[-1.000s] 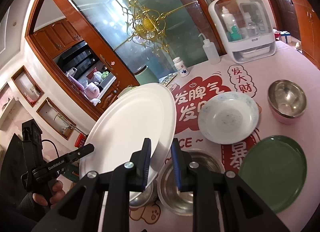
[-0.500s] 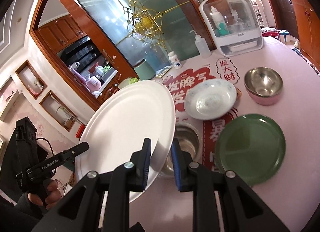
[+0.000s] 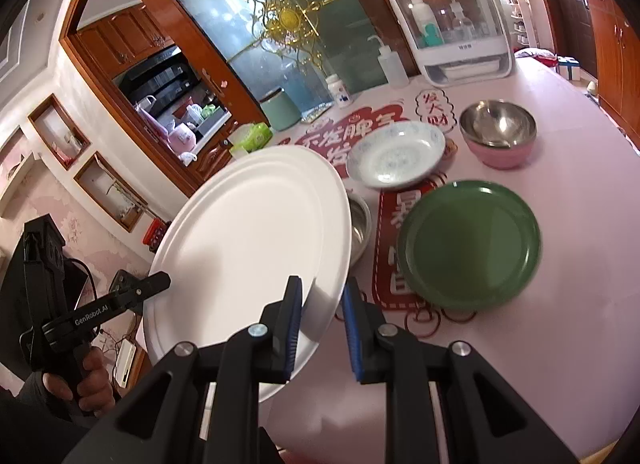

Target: Organize plates and bowls

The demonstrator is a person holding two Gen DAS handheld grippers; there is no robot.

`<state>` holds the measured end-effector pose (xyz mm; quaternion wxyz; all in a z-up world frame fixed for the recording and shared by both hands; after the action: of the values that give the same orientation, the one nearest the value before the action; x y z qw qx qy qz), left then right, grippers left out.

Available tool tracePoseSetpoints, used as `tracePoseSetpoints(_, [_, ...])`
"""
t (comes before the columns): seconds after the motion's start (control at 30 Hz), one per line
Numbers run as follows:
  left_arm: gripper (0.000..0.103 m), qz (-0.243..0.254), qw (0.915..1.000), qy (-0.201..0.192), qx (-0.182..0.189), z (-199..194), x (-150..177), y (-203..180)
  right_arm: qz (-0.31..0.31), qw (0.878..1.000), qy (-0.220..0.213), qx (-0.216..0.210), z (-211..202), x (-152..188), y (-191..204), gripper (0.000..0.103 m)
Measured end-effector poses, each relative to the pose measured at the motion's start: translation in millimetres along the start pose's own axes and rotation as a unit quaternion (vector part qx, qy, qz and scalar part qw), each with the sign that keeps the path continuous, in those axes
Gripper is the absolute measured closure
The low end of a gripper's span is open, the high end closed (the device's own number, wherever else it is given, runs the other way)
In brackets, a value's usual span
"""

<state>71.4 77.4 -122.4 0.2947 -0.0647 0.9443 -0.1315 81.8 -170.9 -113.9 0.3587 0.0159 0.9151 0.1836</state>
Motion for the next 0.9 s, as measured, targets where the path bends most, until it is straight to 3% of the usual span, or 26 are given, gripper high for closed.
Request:
tracePoseSetpoints(0.63, [0.077, 0.002, 0.9959, 0.086, -0.028, 27.9, 68.3, 24.9, 0.012, 0.993, 0.115, 0.011, 16.5, 80.1, -7.5, 0.082])
tracePoseSetpoints(0.9, [0.077, 0.017, 0.9926, 0.114, -0.038, 38.0, 86.1, 27.6, 0.027, 0.989, 0.147, 0.013, 21.5, 97.4, -13.3, 0.081])
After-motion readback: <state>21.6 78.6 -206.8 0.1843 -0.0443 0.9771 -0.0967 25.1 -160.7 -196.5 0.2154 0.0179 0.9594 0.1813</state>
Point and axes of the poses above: each gripper's, at about its wrist camera, not at the fingertips, and z roughly the way its jaws point, y to its left, x to its underside, the point moved 7 cm from there along z, roughly the way its jaws point, and after that the axes turned 7 degrees about -z, right-handed, at the moved point
